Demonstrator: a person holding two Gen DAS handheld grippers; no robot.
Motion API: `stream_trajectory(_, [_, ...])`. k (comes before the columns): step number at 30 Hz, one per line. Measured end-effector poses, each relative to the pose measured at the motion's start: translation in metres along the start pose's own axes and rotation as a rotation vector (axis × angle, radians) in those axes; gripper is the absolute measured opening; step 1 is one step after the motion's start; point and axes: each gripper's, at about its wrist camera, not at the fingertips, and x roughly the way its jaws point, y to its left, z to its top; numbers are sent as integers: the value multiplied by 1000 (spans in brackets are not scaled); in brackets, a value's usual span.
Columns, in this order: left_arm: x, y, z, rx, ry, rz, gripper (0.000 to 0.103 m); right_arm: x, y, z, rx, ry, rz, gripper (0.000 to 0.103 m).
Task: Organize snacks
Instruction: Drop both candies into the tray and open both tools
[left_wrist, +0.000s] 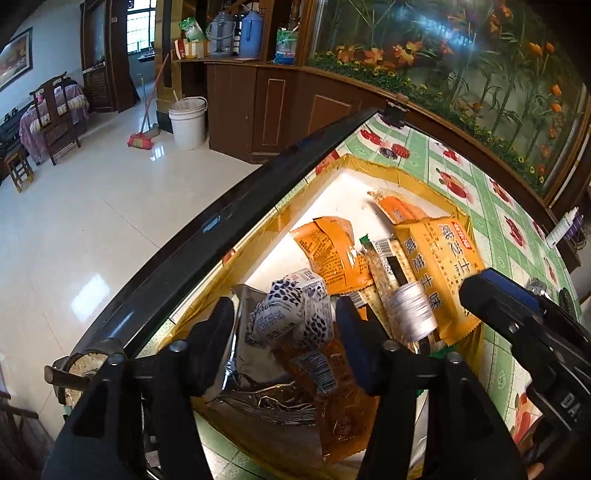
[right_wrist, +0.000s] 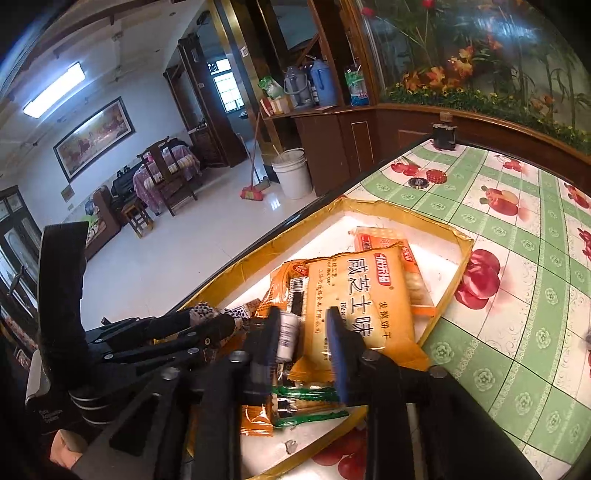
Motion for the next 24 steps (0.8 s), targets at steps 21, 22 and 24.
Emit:
stream_trajectory(21, [-54,-137,-15,190,-32,-251,64,-267,-164,-111,568,-760,73,103])
stream_trajectory(22, [-55,-149,-16,217,-30,-254,69,-287,-166,-117,540,-776,-58,103])
stream_trajectory(24, [-55,-174,-19,259,-26,-267,70,-296,-191,-114,554,-637,-137,103])
